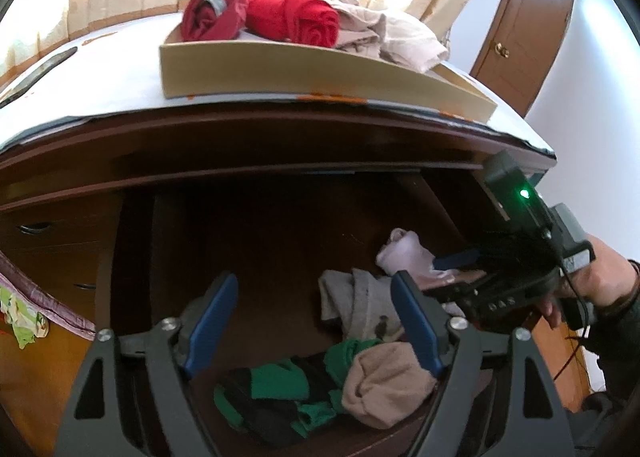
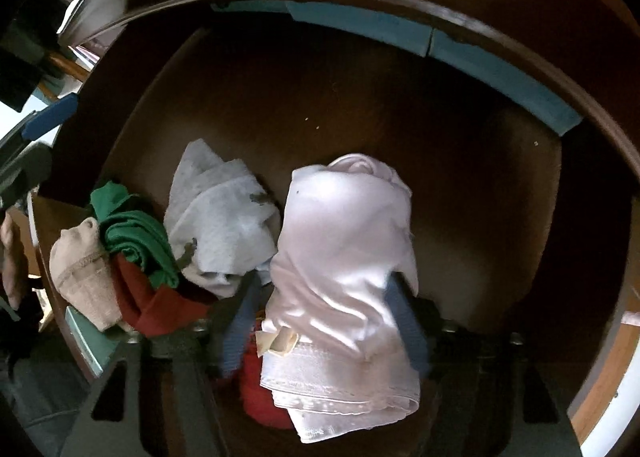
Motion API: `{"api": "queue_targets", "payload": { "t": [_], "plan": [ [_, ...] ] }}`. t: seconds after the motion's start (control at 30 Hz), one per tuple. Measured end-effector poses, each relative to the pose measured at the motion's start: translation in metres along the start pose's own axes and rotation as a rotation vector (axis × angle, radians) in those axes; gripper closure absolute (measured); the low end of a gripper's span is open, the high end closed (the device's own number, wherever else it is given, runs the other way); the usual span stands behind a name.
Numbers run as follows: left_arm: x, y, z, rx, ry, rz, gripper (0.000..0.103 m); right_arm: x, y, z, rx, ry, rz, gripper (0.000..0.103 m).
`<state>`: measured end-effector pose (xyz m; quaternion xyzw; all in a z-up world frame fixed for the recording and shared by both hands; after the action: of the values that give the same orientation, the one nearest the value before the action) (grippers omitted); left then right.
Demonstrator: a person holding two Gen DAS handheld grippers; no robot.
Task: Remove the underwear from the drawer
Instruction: 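Grasp the pale pink garment with the right tool while the left tool approaches the beige garment, then close the left tool on the beige knit garment in the drawer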
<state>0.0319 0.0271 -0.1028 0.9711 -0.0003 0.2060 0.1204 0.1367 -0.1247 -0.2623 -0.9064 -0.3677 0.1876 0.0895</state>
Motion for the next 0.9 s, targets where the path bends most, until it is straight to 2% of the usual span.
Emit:
{"api": "queue_targets", "payload": {
  "t": [0.03,0.13,0.17,0.4,0.5,0.6,0.7,0.9],
  "plan": [
    [-0.001,0.003,0.001,-0.001,-0.005,0.008,0.016,0.001,0.0,0.001,0.0,-0.002,-0.004,0.055],
    [-0.003,0.011,0.003,-0.008,-0.023,0.028,0.014,0.002,-0.002,0.0,0.013,0.012,-0.026,0.072],
    [-0.003,0.013,0.004,-0.015,-0.03,0.032,0.014,0.003,-0.001,-0.001,0.016,0.017,-0.028,0.075],
    [-0.015,0.022,0.011,-0.058,-0.094,0.047,0.014,0.005,0.0,-0.007,0.026,0.054,-0.033,0.079],
    [-0.021,0.026,0.015,-0.073,-0.113,0.043,0.014,-0.015,-0.002,-0.003,0.027,0.06,-0.033,0.079],
    [-0.025,0.03,0.019,-0.097,-0.129,0.044,0.015,-0.018,0.001,-0.005,0.04,0.064,-0.031,0.079],
    [-0.029,0.032,0.024,-0.121,-0.153,0.042,0.021,-0.024,0.007,-0.01,0.047,0.064,-0.031,0.079],
    [-0.032,0.037,0.032,-0.154,-0.18,0.061,0.054,-0.021,0.013,-0.011,0.062,0.065,-0.009,0.078]
  ]
}}
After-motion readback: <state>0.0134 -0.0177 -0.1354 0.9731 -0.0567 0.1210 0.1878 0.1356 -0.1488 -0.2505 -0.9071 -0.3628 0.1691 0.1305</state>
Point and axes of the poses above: each gripper's, at about its wrist camera, not at the fingertips, and z roughly the way its jaws point, y to its right, x to its top, the point moved 2 cm from there along z, roughly the way its jaws point, and after that the axes turned 14 degrees about -y, right-handed, at the moved point
